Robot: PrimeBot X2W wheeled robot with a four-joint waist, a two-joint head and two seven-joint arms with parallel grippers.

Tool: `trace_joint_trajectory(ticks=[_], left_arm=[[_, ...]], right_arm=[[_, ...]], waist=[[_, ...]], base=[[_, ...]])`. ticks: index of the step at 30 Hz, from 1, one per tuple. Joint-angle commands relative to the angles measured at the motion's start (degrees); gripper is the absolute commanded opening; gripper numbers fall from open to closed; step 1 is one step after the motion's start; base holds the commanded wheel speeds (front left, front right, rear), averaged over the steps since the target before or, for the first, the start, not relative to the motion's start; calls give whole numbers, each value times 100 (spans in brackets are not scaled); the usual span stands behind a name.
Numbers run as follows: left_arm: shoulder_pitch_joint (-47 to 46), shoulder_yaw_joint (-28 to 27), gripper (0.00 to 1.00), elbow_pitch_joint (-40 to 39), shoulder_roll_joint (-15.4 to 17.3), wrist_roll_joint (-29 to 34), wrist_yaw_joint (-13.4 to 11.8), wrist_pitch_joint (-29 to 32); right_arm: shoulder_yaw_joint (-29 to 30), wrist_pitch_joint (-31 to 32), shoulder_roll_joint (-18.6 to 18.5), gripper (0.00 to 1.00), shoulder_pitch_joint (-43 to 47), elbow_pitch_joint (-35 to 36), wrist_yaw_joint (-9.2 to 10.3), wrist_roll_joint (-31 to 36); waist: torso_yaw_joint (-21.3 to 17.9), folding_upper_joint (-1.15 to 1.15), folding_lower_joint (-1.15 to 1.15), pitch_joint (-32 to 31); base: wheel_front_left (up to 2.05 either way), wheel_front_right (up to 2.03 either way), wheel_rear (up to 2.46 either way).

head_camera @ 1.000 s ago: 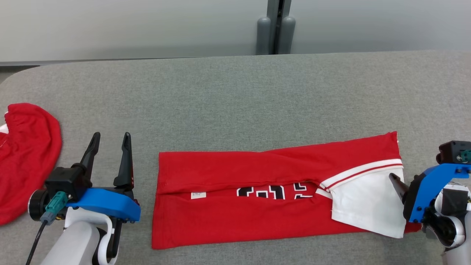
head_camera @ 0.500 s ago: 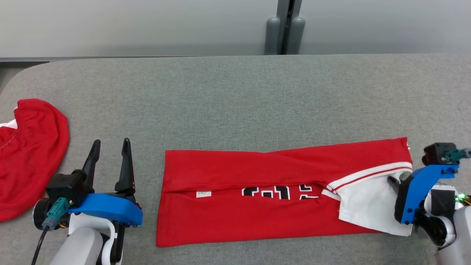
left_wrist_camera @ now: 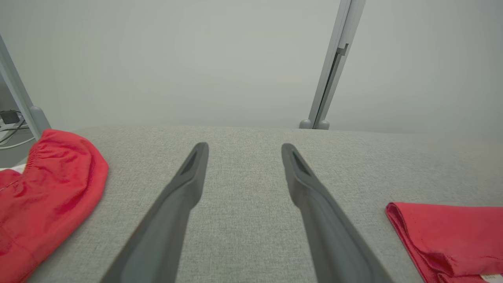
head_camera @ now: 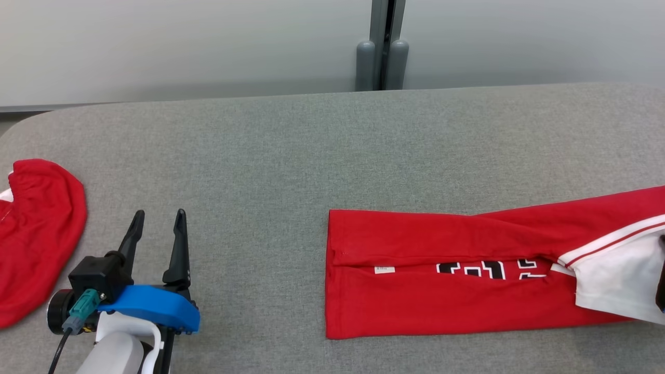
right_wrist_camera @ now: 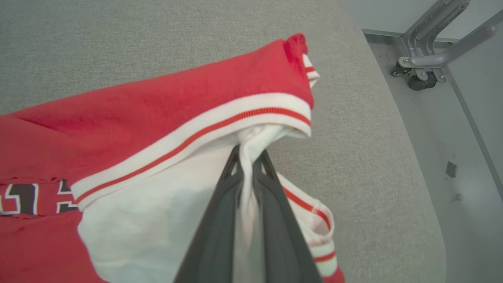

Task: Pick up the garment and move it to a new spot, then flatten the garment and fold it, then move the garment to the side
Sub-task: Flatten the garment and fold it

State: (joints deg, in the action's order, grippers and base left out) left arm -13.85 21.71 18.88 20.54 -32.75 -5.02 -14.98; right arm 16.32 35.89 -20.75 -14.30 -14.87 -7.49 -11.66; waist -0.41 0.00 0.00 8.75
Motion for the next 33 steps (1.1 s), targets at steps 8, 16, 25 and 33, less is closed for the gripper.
trace_joint_trajectory(ticks=[8,16,25,33], left_arm=[[184,17,100,39,119,4,-5,0],[181,27,100,-28,163,-27,-44,26],[-62,192,100,-34,73,27,47,88],[-74,212,100,110,5,-26,138,47]], right_arm=[[-613,458,561,0,283,932,-1,-295],[-2330,687,1235,0,-11,1288,-1,-434],[-3573,318,1750,0,-907,30,-1,-660],[-3901,-104,1785,9,-1337,-905,-1,-807]], waist=[[-126,0,0,-206],[-191,0,0,-279],[135,0,0,-110],[447,0,0,-111]], base=[[0,0,0],[0,0,0],[0,0,0],[0,0,0]])
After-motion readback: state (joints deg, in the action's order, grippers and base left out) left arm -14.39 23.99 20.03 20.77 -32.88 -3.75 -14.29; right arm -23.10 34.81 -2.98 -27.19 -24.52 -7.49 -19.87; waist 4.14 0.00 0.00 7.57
